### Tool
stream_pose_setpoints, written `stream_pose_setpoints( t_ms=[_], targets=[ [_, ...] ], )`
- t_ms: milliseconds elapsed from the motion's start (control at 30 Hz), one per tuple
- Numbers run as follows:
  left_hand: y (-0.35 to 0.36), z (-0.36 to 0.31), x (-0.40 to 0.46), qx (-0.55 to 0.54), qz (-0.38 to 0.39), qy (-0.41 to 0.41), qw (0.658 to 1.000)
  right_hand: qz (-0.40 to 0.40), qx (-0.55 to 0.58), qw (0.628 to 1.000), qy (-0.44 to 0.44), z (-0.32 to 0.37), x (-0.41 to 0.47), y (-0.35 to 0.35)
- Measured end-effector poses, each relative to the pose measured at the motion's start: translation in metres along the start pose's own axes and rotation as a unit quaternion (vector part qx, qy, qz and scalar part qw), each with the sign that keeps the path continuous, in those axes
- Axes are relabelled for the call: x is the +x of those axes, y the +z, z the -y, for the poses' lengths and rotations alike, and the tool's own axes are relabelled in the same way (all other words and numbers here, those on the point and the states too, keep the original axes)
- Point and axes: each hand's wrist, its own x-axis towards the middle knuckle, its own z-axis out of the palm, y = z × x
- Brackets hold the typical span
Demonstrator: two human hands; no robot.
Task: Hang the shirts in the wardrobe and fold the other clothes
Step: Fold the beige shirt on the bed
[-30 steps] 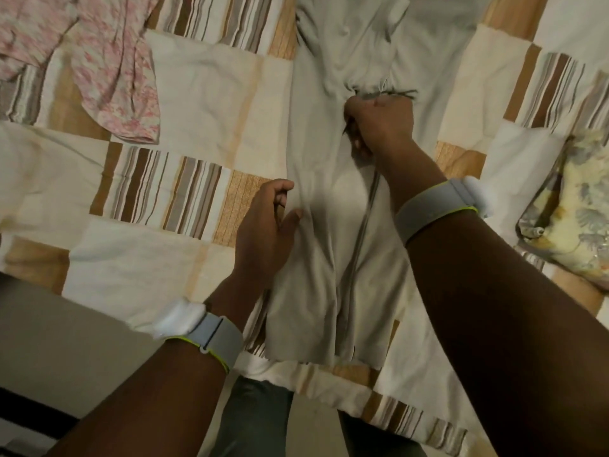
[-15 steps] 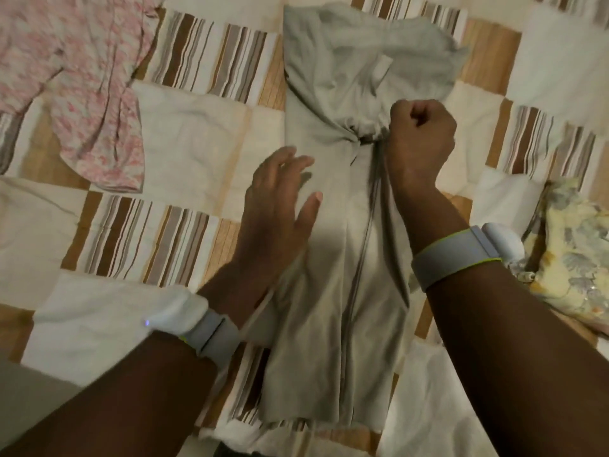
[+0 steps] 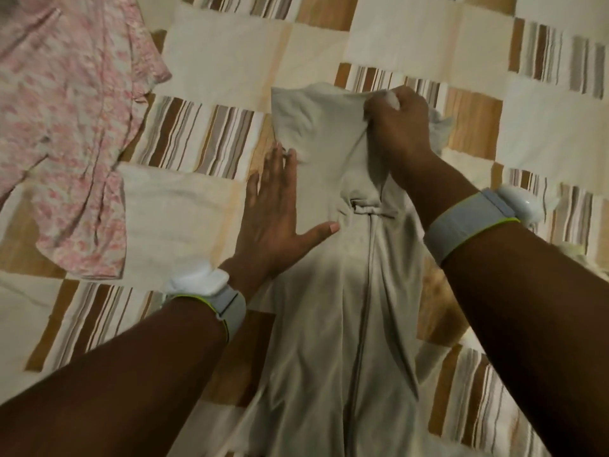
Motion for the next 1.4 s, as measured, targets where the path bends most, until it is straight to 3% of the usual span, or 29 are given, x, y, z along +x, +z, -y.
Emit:
stream_pose_setpoints(
  t_ms=[133, 233, 300, 433, 500, 667, 767, 867, 967, 1167, 1267, 1333, 1400],
  targets=[
    [-0.012, -0.001, 0.028, -0.192, -0.072, -0.048, 0.978, 0.023, 0.049, 0.999, -0.003, -0.013, 0.0, -0.017],
    [-0.028, 0.012, 0.078, -0.26, -0.123, 0.007, 0.958, 0.031, 0.1, 0.995, 0.005, -0.021, -0.005, -0.022],
    [-0.047, 0.021, 0.114, -0.241, -0.096, -0.007, 0.966, 0.031, 0.129, 0.991, 0.005, -0.023, -0.008, -0.023],
    [-0.081, 0.019, 0.162, -0.226, 0.064, -0.008, 0.972, 0.002, 0.175, 0.984, 0.033, -0.03, -0.01, -0.028],
    [-0.088, 0.017, 0.173, -0.182, 0.068, 0.037, 0.98, -0.02, 0.203, 0.977, 0.056, -0.034, -0.013, -0.029],
    [-0.082, 0.005, 0.183, -0.281, 0.113, 0.024, 0.953, -0.035, 0.224, 0.97, 0.088, -0.056, -0.019, -0.025],
    [-0.082, 0.003, 0.189, -0.203, 0.149, 0.051, 0.967, -0.032, 0.226, 0.969, 0.094, -0.065, -0.02, -0.025],
    [-0.085, 0.006, 0.192, -0.096, 0.132, 0.093, 0.982, -0.058, 0.218, 0.97, 0.088, -0.067, -0.019, -0.022],
    [-0.078, 0.008, 0.195, -0.019, 0.051, 0.06, 0.997, -0.067, 0.212, 0.972, 0.075, -0.068, -0.021, -0.018],
    [-0.044, 0.001, 0.173, -0.041, -0.106, -0.052, 0.992, -0.063, 0.251, 0.965, 0.052, -0.071, -0.028, -0.015],
    [-0.035, -0.028, 0.115, -0.022, -0.174, -0.01, 0.984, -0.066, 0.243, 0.966, 0.051, -0.073, -0.031, -0.013],
    [-0.024, -0.047, 0.056, -0.014, -0.113, 0.056, 0.992, -0.071, 0.23, 0.969, 0.052, -0.074, -0.029, -0.013],
    [-0.006, -0.051, 0.0, 0.035, -0.001, 0.075, 0.997, -0.078, 0.196, 0.976, 0.059, -0.076, -0.023, -0.012]
  ],
)
